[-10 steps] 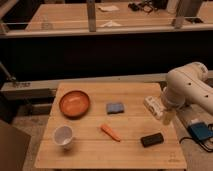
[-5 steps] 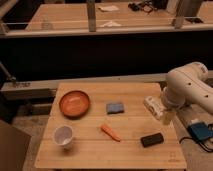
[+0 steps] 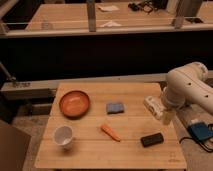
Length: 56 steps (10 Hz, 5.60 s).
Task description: Push the eraser across the table
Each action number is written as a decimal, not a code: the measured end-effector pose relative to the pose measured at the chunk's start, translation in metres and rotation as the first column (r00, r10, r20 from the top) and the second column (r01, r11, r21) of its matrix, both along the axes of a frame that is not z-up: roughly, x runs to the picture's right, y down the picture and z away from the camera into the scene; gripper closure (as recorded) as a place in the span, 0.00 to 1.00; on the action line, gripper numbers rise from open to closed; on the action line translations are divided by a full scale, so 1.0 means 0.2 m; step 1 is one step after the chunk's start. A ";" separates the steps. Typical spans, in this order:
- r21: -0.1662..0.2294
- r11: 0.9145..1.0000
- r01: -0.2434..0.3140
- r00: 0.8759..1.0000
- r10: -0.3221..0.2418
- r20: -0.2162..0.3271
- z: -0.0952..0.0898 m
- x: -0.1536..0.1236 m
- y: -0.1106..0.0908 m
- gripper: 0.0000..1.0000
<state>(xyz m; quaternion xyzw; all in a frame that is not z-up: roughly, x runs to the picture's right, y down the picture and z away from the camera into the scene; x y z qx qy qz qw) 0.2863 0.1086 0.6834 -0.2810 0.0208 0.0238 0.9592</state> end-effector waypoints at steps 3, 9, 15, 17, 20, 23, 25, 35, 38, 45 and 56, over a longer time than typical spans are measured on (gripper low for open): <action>0.000 1.000 0.000 1.000 0.000 0.000 0.00 0.00 0.00 0.20; -0.022 0.998 0.066 0.997 -0.065 0.046 0.09 -0.10 0.14 0.22; -0.043 0.993 0.111 0.991 -0.108 0.074 0.17 -0.13 0.27 0.30; -0.049 0.992 0.114 0.991 -0.110 0.079 0.19 -0.13 0.31 0.38; -0.059 0.991 0.119 0.989 -0.113 0.092 0.22 -0.13 0.36 0.39; -0.071 0.991 0.112 0.989 -0.105 0.101 0.21 -0.10 0.42 0.56; -0.076 0.991 0.111 0.989 -0.103 0.109 0.21 -0.10 0.45 0.61; -0.112 0.988 0.108 0.987 -0.093 0.131 0.19 -0.05 0.66 0.80; -0.119 0.986 0.115 0.985 -0.097 0.144 0.22 -0.05 0.72 0.87; -0.142 0.981 0.134 0.981 -0.110 0.161 0.30 -0.09 0.80 0.92; -0.159 0.971 0.180 0.970 -0.148 0.191 0.44 -0.18 0.83 0.92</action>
